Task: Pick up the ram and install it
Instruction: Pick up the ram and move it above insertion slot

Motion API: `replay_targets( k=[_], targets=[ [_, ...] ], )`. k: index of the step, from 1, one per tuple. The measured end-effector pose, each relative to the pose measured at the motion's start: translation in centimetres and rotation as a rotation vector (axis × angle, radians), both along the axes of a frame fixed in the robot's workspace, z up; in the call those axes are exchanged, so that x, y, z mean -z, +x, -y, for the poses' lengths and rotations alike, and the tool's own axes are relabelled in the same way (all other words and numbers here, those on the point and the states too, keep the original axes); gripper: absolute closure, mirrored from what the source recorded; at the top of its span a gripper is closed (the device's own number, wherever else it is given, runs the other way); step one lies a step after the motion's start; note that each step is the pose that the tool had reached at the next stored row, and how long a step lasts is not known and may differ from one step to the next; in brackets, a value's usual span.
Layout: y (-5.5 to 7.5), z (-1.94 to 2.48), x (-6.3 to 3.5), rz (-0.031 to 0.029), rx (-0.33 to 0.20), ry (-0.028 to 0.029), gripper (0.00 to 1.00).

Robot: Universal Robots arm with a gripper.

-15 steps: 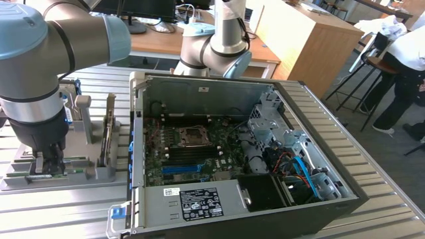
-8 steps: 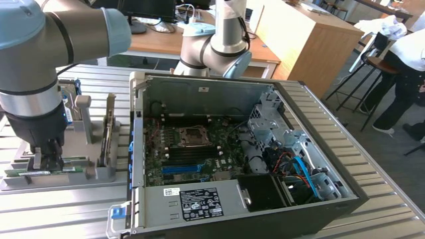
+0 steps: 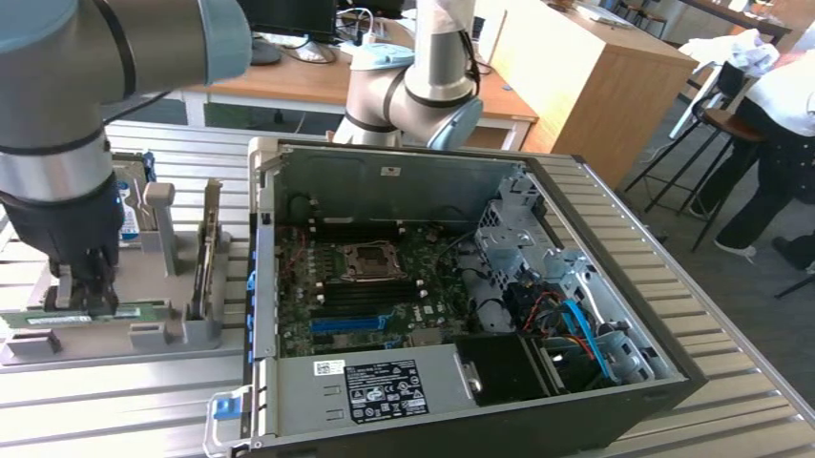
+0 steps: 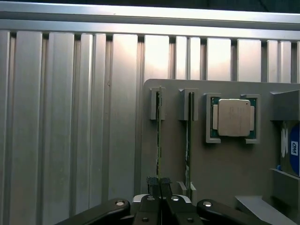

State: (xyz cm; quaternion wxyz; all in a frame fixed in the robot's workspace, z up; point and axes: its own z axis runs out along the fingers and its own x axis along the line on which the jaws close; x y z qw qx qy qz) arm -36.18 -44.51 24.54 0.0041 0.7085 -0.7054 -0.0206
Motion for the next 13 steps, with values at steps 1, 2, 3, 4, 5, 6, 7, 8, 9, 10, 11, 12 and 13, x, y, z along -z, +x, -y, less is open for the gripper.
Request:
replay_targets(
  k=[1, 2, 3, 4, 5, 6, 7, 8, 9, 10, 11, 12, 13],
  targets=[
    [0.0, 0.0, -0.36, -0.0001, 0.0, 0.0, 0.89],
    [0.0, 0.0, -0.73, 0.0, 0.0, 0.0, 0.89],
    [0.0, 0.0, -1.1, 0.0, 0.0, 0.0, 0.89],
    [0.0, 0.0, -1.46, 0.0, 0.0, 0.0, 0.89],
    [0.0, 0.0, -1.84, 0.0, 0.0, 0.0, 0.89],
    [0.0, 0.0, -2.2, -0.0001, 0.0, -0.0001, 0.89],
    [0.0, 0.0, -2.56, 0.0, 0.0, 0.0, 0.89],
    [0.0, 0.0, -2.93, -0.0001, 0.0, -0.0001, 0.89],
    [0.0, 0.0, -3.27, 0.0, 0.0, 0.0, 0.89],
    [0.0, 0.0, -3.62, 0.0, 0.0, 0.0, 0.89],
    [0.0, 0.0, -3.97, 0.0, 0.0, 0.0, 0.89],
    [0.0, 0.0, -4.35, -0.0001, 0.0, -0.0001, 0.89],
    [0.0, 0.0, -4.68, -0.0001, 0.0, -0.0001, 0.89]
  ],
)
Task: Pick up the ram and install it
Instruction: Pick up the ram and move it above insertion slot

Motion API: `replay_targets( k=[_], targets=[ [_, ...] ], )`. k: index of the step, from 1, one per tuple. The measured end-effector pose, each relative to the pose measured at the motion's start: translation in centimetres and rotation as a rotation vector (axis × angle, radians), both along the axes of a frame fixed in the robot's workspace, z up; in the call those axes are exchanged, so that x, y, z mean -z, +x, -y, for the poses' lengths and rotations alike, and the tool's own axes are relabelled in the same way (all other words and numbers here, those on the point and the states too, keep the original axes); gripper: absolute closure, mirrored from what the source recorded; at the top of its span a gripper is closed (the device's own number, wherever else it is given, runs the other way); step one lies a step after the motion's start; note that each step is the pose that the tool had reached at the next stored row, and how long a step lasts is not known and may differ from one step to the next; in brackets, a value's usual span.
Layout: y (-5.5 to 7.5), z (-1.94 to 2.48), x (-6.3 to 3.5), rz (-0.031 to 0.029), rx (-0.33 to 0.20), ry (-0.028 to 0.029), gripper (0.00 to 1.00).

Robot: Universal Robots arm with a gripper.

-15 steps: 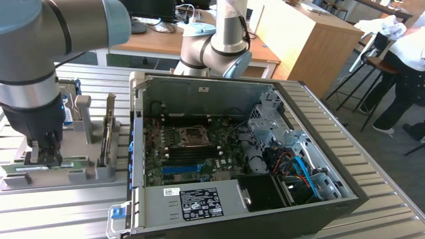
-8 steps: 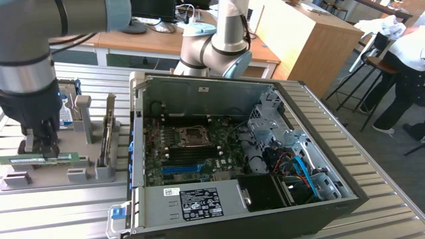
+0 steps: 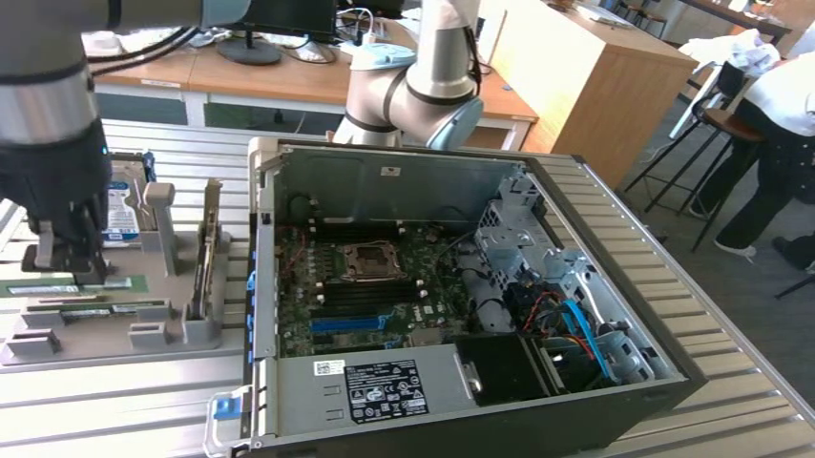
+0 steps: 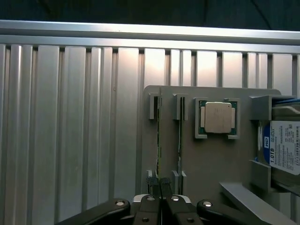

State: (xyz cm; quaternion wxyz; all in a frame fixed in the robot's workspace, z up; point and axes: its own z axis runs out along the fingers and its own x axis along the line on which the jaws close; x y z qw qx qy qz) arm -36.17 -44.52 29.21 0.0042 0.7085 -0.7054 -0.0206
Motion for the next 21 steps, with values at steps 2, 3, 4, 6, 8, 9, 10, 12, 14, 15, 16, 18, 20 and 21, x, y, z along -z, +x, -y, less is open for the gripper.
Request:
replay_targets(
  k=[2, 3, 4, 6, 8, 9, 10, 12, 14, 15, 16, 18, 20, 21],
  targets=[
    [0.0, 0.0, -0.65, 0.0001, 0.0, 0.0, 0.89],
    [0.0, 0.0, -0.97, 0.0001, 0.0, 0.0001, 0.89],
    [0.0, 0.0, -1.29, 0.0001, 0.0, 0.0001, 0.89],
    [0.0, 0.0, -1.92, 0.0001, 0.0, 0.0001, 0.89],
    [0.0, 0.0, -2.53, 0.0, 0.0, 0.0001, 0.89],
    [0.0, 0.0, -2.81, 0.0001, 0.0, 0.0001, 0.89],
    [0.0, 0.0, -3.11, 0.0001, 0.0, 0.0001, 0.89],
    [0.0, 0.0, -3.67, 0.0001, 0.0, 0.0001, 0.89],
    [0.0, 0.0, -4.18, 0.0001, 0.0, 0.0001, 0.89],
    [0.0, 0.0, -4.42, 0.0001, 0.0, 0.0, 0.89],
    [0.0, 0.0, -4.68, 0.0, 0.0, 0.0, 0.89],
    [0.0, 0.0, -5.17, 0.0001, 0.0, 0.0001, 0.89],
    [0.0, 0.0, -5.68, 0.0001, 0.0, 0.0001, 0.89],
    [0.0, 0.0, -5.93, 0.0001, 0.0, 0.0, 0.89]
  ],
)
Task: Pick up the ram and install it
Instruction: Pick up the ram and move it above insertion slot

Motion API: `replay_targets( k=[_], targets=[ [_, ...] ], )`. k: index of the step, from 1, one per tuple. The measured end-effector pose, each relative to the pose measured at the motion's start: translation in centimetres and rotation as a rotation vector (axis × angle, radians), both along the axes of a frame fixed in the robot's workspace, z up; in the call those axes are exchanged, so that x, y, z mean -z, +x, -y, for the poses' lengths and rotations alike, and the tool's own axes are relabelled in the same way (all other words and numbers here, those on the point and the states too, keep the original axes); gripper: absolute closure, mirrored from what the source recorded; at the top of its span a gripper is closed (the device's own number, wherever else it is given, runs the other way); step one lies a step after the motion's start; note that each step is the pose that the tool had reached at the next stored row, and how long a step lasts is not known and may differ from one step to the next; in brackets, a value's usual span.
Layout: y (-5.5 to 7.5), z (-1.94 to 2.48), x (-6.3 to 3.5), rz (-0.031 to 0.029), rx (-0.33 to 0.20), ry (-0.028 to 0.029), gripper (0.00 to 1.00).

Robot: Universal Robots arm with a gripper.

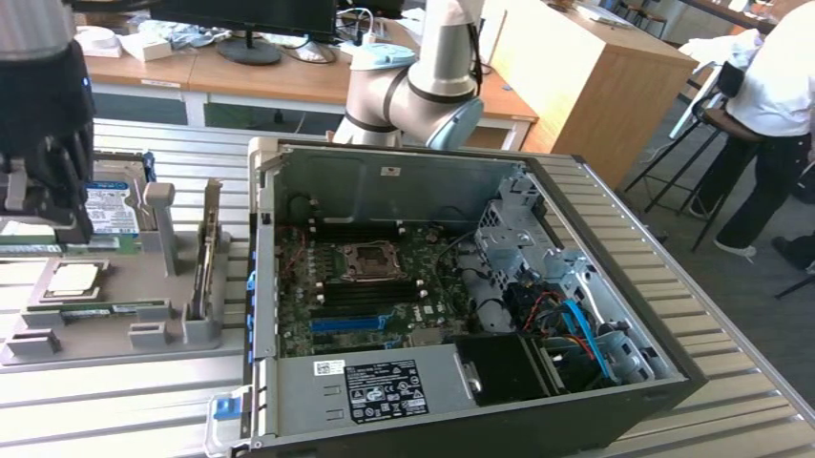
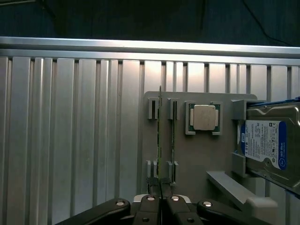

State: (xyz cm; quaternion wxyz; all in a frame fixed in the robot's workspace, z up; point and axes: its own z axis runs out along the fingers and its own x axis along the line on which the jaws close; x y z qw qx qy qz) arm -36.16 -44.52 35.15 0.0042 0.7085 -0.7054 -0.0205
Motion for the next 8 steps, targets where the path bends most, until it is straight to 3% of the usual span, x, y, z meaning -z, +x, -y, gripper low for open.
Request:
replay_targets(
  k=[8],
  targets=[
    [0.0, 0.0, -1.86, 0.0, 0.0, 0.0, 0.89]
  ],
)
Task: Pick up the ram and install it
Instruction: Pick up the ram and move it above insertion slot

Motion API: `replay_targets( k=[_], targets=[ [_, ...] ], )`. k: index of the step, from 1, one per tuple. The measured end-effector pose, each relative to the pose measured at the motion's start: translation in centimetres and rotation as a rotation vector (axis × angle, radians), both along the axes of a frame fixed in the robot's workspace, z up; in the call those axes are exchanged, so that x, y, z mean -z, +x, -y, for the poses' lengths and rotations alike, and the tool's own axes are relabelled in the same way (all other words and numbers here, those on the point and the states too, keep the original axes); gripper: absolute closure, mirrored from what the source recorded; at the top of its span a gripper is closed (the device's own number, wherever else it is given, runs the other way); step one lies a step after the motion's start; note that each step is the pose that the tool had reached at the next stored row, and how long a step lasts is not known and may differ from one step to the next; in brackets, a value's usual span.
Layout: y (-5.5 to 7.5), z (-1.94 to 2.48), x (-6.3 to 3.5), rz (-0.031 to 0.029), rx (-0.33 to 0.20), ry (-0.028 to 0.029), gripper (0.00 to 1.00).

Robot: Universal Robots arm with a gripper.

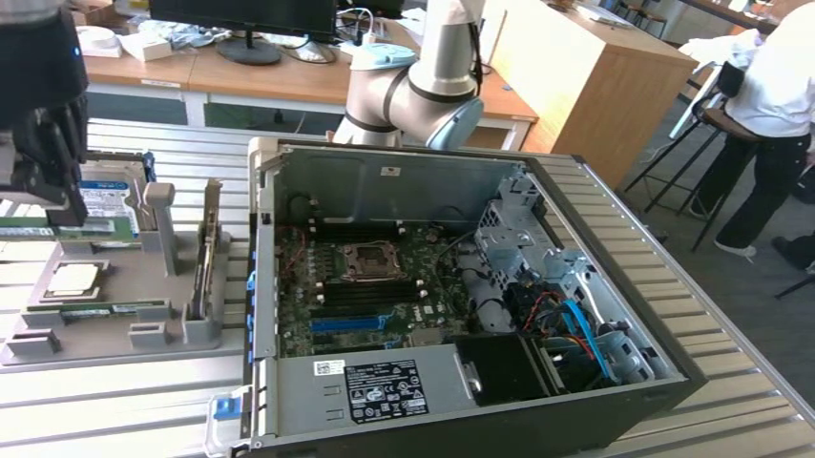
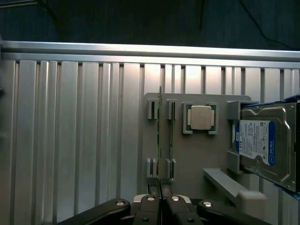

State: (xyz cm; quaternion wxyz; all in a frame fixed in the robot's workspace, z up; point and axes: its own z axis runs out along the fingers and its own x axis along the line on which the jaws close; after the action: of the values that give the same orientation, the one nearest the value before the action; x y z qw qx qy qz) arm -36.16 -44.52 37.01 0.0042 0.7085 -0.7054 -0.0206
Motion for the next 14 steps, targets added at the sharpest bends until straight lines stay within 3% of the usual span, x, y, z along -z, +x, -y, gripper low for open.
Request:
replay_targets(
  k=[14],
  targets=[
    [0.0, 0.0, -2.0, 0.0, 0.0, 0.0001, 0.89]
  ],
)
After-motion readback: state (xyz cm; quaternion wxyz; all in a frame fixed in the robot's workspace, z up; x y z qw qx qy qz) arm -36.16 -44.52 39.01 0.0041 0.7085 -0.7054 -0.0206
